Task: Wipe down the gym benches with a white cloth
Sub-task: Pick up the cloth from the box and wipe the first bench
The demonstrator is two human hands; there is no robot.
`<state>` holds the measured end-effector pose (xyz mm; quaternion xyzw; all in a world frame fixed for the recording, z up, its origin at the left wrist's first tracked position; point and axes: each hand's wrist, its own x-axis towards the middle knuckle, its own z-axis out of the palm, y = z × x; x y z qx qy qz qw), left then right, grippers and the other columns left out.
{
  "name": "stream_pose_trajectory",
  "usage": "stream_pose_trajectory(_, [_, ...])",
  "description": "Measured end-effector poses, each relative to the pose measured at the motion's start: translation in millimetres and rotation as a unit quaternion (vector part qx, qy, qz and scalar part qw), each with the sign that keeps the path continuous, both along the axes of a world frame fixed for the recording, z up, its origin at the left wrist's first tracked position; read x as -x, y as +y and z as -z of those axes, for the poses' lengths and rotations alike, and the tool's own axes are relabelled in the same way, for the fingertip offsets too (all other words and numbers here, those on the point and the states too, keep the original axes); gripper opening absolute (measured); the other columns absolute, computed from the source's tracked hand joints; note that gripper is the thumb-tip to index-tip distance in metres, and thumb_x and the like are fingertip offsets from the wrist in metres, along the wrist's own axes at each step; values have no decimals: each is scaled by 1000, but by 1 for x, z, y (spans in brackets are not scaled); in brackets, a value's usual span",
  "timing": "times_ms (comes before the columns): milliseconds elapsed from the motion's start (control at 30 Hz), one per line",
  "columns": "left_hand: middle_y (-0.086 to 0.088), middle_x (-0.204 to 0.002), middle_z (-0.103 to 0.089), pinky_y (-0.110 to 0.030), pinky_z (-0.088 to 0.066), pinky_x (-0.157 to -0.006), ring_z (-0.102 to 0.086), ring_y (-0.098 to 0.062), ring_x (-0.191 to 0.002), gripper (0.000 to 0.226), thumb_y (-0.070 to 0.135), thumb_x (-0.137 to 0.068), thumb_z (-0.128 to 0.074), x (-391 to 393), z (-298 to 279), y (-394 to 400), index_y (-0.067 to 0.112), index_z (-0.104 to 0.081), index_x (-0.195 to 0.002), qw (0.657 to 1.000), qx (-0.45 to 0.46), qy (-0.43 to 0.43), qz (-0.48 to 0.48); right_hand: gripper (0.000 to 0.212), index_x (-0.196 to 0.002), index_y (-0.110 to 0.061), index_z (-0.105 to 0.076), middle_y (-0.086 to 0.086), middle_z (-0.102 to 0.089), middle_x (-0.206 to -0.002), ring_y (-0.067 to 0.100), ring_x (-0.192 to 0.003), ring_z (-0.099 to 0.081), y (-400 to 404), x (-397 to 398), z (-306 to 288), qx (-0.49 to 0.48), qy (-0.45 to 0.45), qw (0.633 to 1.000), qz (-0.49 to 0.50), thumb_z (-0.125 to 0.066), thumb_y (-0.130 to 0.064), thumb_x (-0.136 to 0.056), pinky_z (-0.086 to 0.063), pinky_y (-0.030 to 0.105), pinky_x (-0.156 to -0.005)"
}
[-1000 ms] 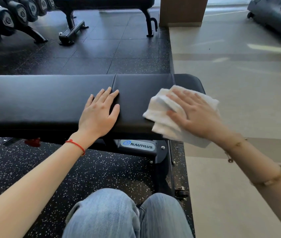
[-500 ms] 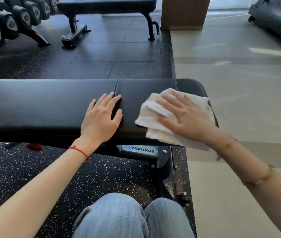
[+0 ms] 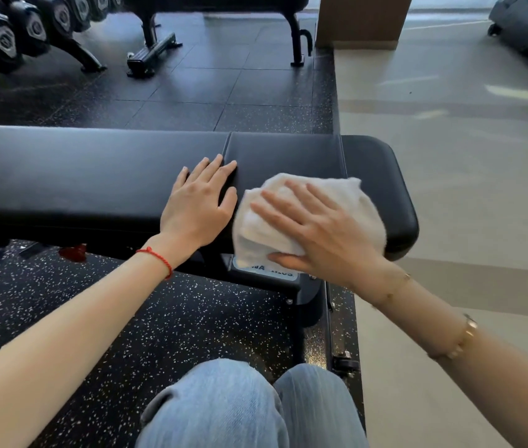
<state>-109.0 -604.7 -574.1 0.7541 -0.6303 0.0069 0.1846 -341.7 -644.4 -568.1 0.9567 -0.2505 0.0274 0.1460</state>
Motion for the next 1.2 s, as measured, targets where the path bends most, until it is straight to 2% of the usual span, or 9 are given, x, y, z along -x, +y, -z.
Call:
stream_pose_trajectory(100, [3, -162, -24, -42, -10, -125, -16, -15, -151, 51, 35, -101, -37, -2, 0, 1, 30, -31, -151, 1000, -1, 4, 0, 80, -158, -26, -18, 2, -23, -164, 35, -149, -24, 3, -6, 5, 18, -19, 1000, 7, -38, -70, -94, -20, 49, -121])
stream_pose_trajectory(300, [3, -162, -25, -43, -11, -125, -17, -16, -151, 51, 35, -101, -37, -3, 0, 0, 30, -31, -151, 1000, -4, -4, 0, 68, -153, -26, -35, 3, -36, -158, 33, -145, -35, 1, 72, 24, 71, -149, 986, 27, -47, -63, -97, -31, 51, -117])
stream_pose_trajectory(433, [2, -161, -26, -44, -12, -124, -18, -18, -151, 51, 34, -101, -37, -1, 1, -1, 29, -32, -151, 1000, 1, -9, -1, 76, -153, -24, -34, 5, -38, -156, 34, -143, -36, -3, 53, 15, 35, -116, 991, 58, -48, -69, -93, -29, 49, -118])
stream_pose_trajectory(600, [2, -162, -25, -43, -10, -124, -17, -18, -151, 51, 34, -101, -37, -1, -1, -1, 29, -30, -152, 1000, -2, -9, -1, 84, -154, -20, -33, 6, -37, -157, 35, -145, -33, -6, 21, 5, -16, -98, 995, 29, -43, -73, -90, -27, 50, -120])
stream_pose_trajectory(833, [1, -162, -26, -42, -10, -125, -17, -17, -151, 53, 36, -99, -39, -2, -3, 0, 28, -31, -151, 1000, -3, 7, 5, 54, -134, -14, -61, 3, -58, -140, 27, -135, -51, 1, 31, 9, -39, -257, 965, -27, -59, -51, -94, -39, 46, -114])
stream_pose_trajectory(900, [0, -160, -30, -43, -12, -125, -20, -17, -150, 53, 36, -98, -43, -3, -4, -1, 27, -36, -150, 1000, 0, 17, 8, 42, -122, -14, -69, 1, -67, -127, 21, -126, -59, -3, 30, 3, -84, -322, 943, -13, -61, -45, -95, -46, 42, -107])
stream_pose_trajectory(967, [-1, -156, -37, -43, -17, -124, -26, -18, -148, 52, 36, -95, -47, -4, -10, 0, 25, -42, -146, 1000, -3, 24, 6, 36, -112, -15, -72, -2, -73, -110, 19, -106, -69, -8, 27, -10, -115, -351, 929, 23, -61, -44, -94, -54, 41, -89])
stream_pose_trajectory(1100, [-1, -144, -53, -42, -32, -117, -43, -19, -138, 46, 31, -91, -55, -6, -44, 1, 20, -55, -135, 999, -22, 23, 13, 30, -106, -26, -69, -9, -70, -84, 13, -75, -66, -18, 17, -50, -170, -316, 927, 108, -59, -51, -94, -48, 29, -67])
stream_pose_trajectory(1200, [0, -135, -59, -39, -39, -111, -51, -18, -129, 40, 27, -89, -57, -5, -89, 2, 18, -60, -128, 999, -32, 35, 17, 30, -102, -27, -66, -7, -68, -80, 18, -72, -63, -21, 15, -88, -247, -280, 911, 176, -58, -55, -92, -50, 36, -65])
